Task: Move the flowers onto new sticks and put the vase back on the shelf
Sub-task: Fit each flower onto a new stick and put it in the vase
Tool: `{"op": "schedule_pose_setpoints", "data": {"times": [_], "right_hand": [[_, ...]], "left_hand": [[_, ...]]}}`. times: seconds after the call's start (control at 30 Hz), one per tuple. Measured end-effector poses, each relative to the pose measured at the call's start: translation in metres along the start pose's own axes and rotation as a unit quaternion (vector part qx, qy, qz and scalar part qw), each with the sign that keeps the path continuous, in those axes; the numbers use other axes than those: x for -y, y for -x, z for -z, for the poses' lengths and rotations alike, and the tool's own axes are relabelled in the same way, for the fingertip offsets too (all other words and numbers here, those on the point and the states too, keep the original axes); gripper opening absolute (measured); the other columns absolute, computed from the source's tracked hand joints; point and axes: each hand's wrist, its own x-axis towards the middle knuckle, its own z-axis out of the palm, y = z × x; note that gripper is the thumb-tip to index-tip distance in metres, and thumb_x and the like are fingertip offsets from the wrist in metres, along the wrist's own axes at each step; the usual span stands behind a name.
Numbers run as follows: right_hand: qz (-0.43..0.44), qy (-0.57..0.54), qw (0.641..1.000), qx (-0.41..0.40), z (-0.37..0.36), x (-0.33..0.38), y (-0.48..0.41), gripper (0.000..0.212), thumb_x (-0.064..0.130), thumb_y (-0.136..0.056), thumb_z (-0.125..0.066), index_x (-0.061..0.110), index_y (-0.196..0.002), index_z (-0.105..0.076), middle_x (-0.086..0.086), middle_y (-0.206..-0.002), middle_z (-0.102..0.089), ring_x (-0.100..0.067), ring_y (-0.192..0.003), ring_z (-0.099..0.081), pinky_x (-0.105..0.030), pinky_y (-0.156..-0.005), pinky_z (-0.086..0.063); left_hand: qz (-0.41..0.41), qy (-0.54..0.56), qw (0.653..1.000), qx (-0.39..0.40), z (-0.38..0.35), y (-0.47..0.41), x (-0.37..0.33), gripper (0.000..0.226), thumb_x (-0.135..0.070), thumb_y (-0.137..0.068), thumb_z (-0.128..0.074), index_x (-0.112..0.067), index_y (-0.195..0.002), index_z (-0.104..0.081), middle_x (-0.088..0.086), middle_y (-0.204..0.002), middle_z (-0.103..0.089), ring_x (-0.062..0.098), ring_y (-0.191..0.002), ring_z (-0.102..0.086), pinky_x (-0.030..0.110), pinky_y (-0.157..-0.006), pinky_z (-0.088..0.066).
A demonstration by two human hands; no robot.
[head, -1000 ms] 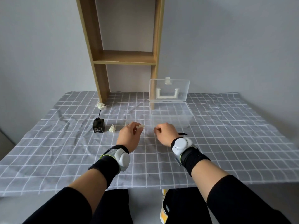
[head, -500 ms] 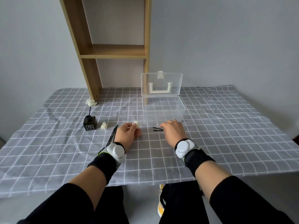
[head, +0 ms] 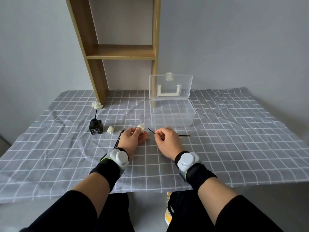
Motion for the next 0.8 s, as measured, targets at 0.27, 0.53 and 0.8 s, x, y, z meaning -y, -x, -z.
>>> {"op": "schedule_pose_setpoints", "data": {"times": [0.27, 0.53, 0.8], "right_hand": [[0.018, -0.059, 0.998, -0.023, -0.011, -0.007, 0.010, 0.009, 0.019, -0.092, -0.071, 0.012, -0.087, -0.073, 0.001, -0.085, -0.068, -0.012, -0.073, -0.061, -0.024, -0.071, -0.050], [0.031, -0.041, 0.999, -0.017, -0.014, -0.010, 0.010, 0.010, 0.021, -0.093, -0.070, 0.014, -0.088, -0.073, 0.002, -0.086, -0.067, -0.009, -0.075, -0.058, -0.010, -0.070, -0.041], [0.036, -0.039, 0.998, -0.024, -0.016, -0.012, 0.009, 0.011, 0.019, -0.093, -0.069, 0.013, -0.085, -0.073, 0.000, -0.084, -0.068, -0.011, -0.074, -0.058, -0.024, -0.071, -0.047]], "left_hand": [[-0.010, -0.027, 1.000, 0.000, -0.002, 0.002, -0.001, 0.026, -0.018, -0.102, -0.057, 0.007, -0.107, -0.062, 0.021, -0.094, -0.076, 0.027, -0.085, -0.077, 0.027, -0.072, -0.061], [-0.026, -0.079, 0.996, 0.015, 0.000, 0.002, 0.001, 0.029, -0.024, -0.098, -0.064, 0.004, -0.105, -0.063, 0.017, -0.092, -0.078, 0.026, -0.089, -0.077, 0.028, -0.074, -0.061], [-0.038, -0.097, 0.994, 0.022, 0.001, 0.003, 0.001, 0.026, -0.023, -0.097, -0.065, 0.003, -0.103, -0.063, 0.013, -0.090, -0.078, 0.025, -0.089, -0.077, 0.027, -0.075, -0.061]]}}
